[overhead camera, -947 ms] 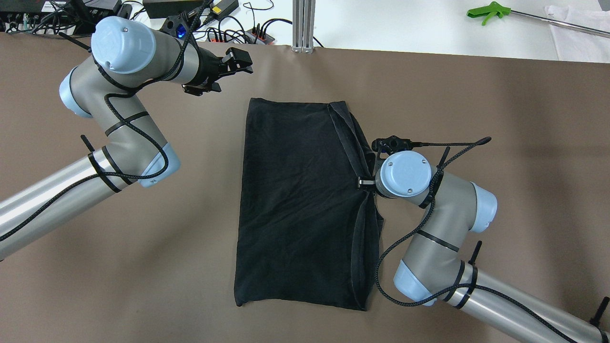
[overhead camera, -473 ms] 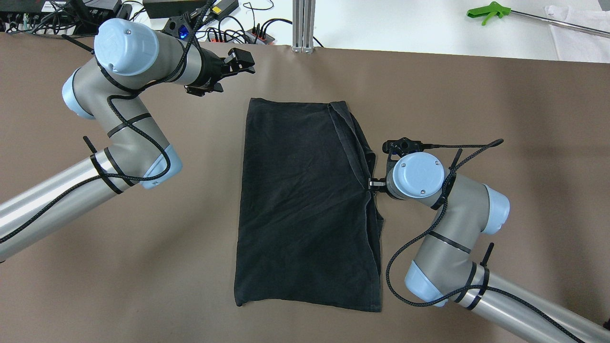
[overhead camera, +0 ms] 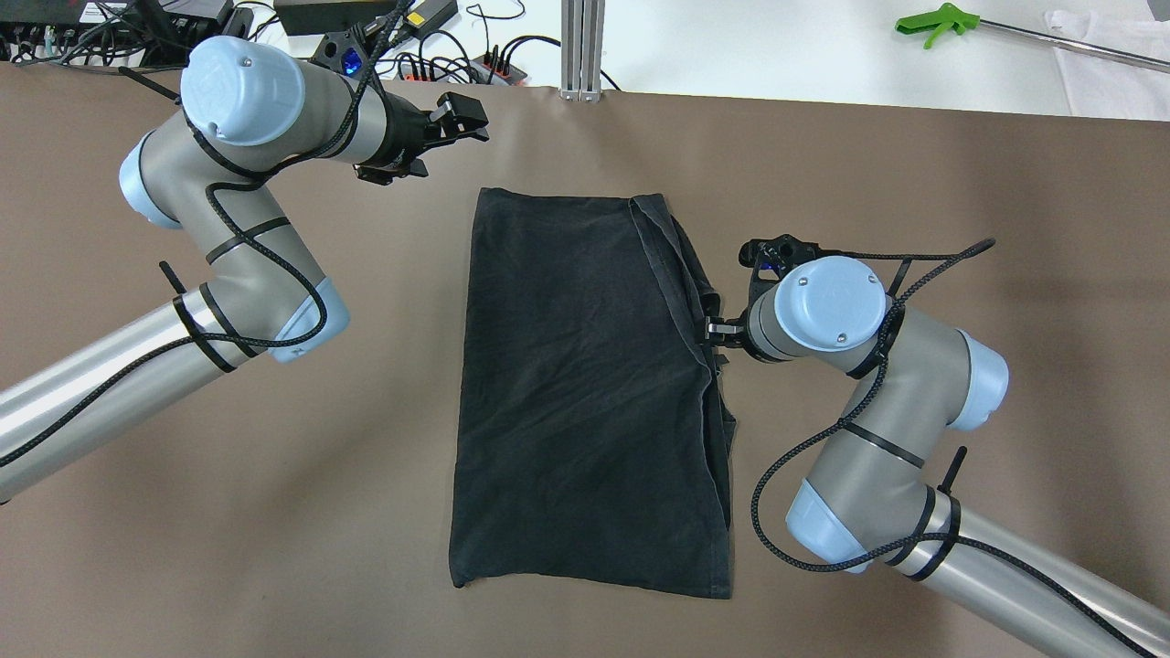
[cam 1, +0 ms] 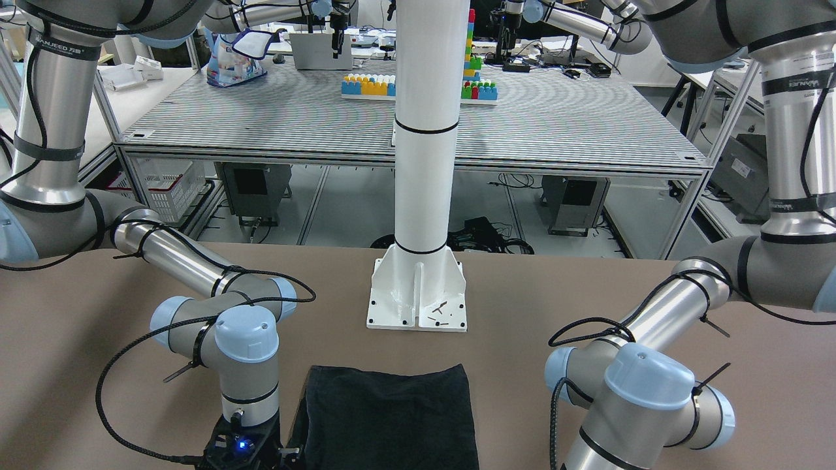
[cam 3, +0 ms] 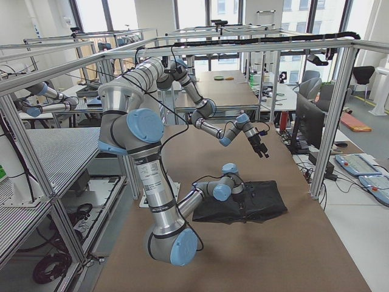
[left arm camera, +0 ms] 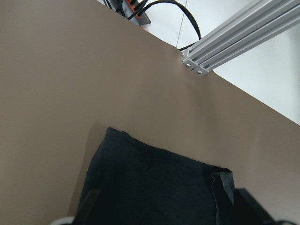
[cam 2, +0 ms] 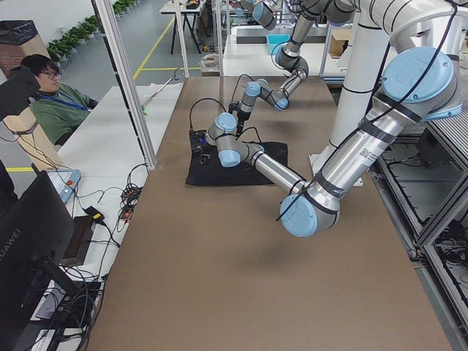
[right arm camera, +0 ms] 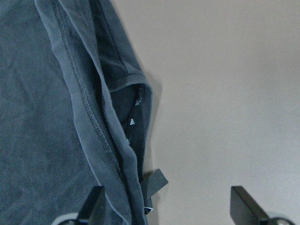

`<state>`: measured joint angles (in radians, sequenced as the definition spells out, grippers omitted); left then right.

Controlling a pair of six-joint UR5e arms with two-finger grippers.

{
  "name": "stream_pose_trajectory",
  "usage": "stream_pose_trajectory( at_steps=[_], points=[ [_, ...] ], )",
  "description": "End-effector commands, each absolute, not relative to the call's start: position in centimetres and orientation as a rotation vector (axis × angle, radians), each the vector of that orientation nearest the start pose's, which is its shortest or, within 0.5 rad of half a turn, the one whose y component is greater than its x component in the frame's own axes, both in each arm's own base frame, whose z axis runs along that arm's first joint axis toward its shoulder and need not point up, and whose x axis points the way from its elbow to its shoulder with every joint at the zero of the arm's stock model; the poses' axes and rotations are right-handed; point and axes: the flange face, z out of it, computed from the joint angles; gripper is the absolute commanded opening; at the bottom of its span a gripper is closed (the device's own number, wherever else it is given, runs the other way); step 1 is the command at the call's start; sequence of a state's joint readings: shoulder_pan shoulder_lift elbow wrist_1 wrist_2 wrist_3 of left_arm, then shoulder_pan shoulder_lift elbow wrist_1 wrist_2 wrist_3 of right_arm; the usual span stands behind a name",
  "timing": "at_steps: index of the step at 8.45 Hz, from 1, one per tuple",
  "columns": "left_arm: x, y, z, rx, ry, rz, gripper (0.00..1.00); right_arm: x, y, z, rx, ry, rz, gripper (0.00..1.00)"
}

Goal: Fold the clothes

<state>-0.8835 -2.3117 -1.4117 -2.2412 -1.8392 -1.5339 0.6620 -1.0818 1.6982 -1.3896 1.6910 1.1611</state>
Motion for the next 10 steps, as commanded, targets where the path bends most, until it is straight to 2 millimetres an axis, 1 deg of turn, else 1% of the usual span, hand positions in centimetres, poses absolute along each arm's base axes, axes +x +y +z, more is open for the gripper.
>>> stream_pose_trajectory(
  at_steps=[1, 2, 4, 5, 6, 8, 9, 10],
  points=[
    [38.5, -63.8, 19.7, 0.348, 1.234, -0.562, 1.0, -48.8, -49.4, 30.3, 0.345, -0.71, 0.165, 0.94],
    [38.5, -63.7, 19.8, 0.348, 1.233, -0.563, 1.0, -49.7, -49.9, 30.9, 0.336, -0.692, 0.158, 0.94],
    [38.5, -63.7, 19.7, 0.349, 1.235, -0.562, 1.0, -50.0, -50.1, 31.2, 0.334, -0.686, 0.156, 0.94],
    [38.5, -63.8, 19.7, 0.348, 1.234, -0.562, 1.0, -50.4, -50.4, 32.3, 0.324, -0.665, 0.157, 0.94],
    [38.6, -63.7, 19.7, 0.347, 1.234, -0.561, 1.0, -50.9, -50.8, 32.3, 0.325, -0.658, 0.159, 0.94],
    [40.0, -62.9, 19.4, 0.328, 1.243, -0.558, 1.0, -50.8, -50.9, 33.2, 0.32, -0.645, 0.157, 0.94],
    [40.3, -62.9, 19.1, 0.348, 1.24, -0.573, 1.0, -50.7, -50.9, 33.3, 0.33, -0.639, 0.131, 0.94],
    [40.9, -62.5, 18.6, 0.353, 1.244, -0.57, 1.0, -49.8, -51.4, 34.4, 0.333, -0.62, 0.121, 0.94]
  ],
)
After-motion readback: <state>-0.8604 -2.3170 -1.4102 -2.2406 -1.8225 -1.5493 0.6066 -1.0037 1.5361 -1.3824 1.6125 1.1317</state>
